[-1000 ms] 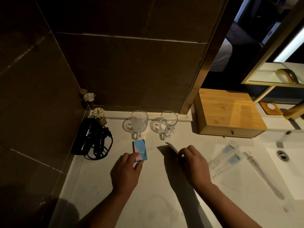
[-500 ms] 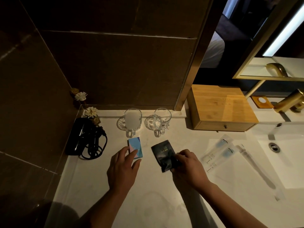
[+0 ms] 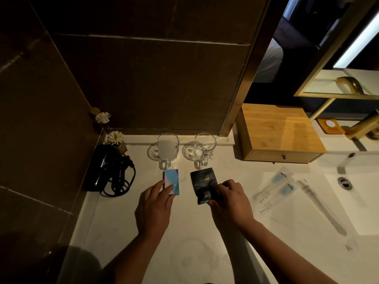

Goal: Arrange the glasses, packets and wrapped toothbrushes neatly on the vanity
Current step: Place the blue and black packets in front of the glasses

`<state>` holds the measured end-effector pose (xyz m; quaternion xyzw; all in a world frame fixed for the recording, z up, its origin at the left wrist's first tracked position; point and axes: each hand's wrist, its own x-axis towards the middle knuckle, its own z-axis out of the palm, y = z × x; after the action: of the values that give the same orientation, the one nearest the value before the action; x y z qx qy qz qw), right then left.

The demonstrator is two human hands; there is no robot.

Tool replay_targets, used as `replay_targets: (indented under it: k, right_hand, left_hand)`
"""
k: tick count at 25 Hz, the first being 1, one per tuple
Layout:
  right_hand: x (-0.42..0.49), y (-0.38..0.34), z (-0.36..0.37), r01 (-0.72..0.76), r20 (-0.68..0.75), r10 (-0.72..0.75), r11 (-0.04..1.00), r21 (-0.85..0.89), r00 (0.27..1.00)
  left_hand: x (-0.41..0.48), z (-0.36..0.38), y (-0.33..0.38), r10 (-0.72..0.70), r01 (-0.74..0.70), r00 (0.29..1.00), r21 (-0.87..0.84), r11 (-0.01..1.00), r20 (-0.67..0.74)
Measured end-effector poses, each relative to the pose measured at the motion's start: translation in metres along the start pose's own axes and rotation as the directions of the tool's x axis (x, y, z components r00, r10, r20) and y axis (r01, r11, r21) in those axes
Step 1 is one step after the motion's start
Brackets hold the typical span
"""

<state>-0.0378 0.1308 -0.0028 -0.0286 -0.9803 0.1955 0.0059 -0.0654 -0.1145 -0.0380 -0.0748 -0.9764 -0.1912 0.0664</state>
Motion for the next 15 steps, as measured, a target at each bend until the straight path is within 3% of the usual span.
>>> replay_targets:
  k: [15]
  right_hand:
    - [0.029, -0.006, 0.005, -0.071, 0.015, 0.07, 0.993, 0.094, 0.997]
  left_hand:
    - [0.014, -0.002, -0.001, -0.021, 0.021, 1.0, 0.034, 0.999, -0.001]
